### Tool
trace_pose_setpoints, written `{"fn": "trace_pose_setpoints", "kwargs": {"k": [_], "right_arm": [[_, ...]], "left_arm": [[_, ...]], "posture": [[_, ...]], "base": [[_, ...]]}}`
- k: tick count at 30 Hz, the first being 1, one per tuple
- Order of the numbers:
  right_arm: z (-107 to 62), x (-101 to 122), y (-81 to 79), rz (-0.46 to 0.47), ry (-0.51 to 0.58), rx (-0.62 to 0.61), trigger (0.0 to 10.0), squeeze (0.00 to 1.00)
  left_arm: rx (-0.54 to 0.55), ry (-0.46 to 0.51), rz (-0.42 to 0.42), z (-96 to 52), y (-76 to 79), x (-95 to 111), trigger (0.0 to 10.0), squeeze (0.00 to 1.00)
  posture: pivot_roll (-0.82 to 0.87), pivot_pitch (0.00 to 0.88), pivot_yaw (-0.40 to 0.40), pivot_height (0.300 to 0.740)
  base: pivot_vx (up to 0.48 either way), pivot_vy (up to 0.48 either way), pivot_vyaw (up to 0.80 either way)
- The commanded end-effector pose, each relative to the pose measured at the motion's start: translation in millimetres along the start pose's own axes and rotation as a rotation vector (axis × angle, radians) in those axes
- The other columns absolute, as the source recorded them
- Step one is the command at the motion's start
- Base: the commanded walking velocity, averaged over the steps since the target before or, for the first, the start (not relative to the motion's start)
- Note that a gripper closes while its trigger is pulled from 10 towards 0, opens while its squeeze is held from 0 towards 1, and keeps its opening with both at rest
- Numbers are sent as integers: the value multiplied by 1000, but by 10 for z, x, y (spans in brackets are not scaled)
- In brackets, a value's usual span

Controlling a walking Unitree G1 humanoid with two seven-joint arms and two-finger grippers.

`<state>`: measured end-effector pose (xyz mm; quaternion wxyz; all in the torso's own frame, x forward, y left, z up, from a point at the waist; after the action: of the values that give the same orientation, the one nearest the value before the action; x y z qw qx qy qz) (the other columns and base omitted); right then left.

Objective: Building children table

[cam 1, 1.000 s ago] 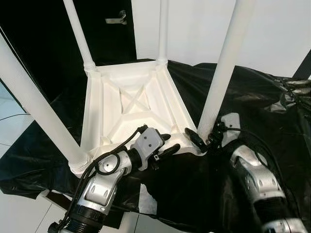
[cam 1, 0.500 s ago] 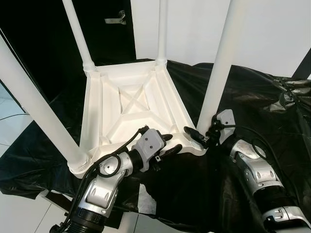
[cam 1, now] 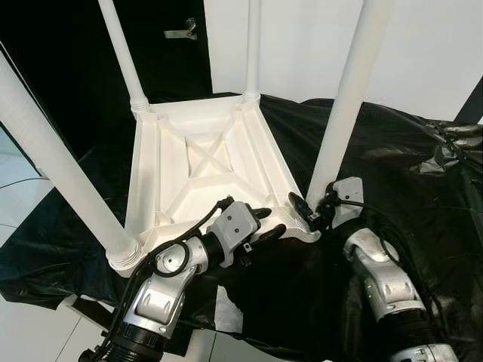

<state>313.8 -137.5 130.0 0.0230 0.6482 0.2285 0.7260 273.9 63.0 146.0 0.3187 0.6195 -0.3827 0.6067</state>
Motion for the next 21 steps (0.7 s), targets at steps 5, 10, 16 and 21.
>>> {"fn": "trace_pose_setpoints", "kwargs": {"k": [5, 10, 16, 21], "right_arm": [[-47, -113, -68, 30, -149, -258, 10000, 0], [-68, -54, -194, 67, -158, -321, 10000, 0], [-90, -7, -160, 68, -141, -325, 10000, 788], [-141, 53, -144, 61, -89, -275, 10000, 1000]], "left_arm": [[27, 15, 17, 28, -38, 21, 10000, 0], [22, 24, 18, 43, -20, 17, 10000, 0], [30, 26, 19, 20, -34, 18, 10000, 0], [36, 28, 18, 19, -30, 17, 10000, 0]], "posture": [[-36, 0, 17, 740], [-41, 0, 10, 740], [-35, 0, 0, 740], [-31, 0, -6, 740]], "base": [[0, 0, 0], [0, 0, 0], [0, 0, 0], [0, 0, 0]]}}
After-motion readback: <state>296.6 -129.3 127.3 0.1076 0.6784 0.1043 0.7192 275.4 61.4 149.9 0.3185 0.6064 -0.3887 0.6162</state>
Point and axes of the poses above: a point about 5 cm out from each wrist's last joint towards the gripper, its own z axis pointing out of the wrist towards the gripper, its own x axis along the axis of the wrist's last joint, y = z × x, the point moved 1 cm from there along z, pointing out of the wrist towards the gripper, and after that the axes turned 15 degrees about -z, right-handed, at the moved point
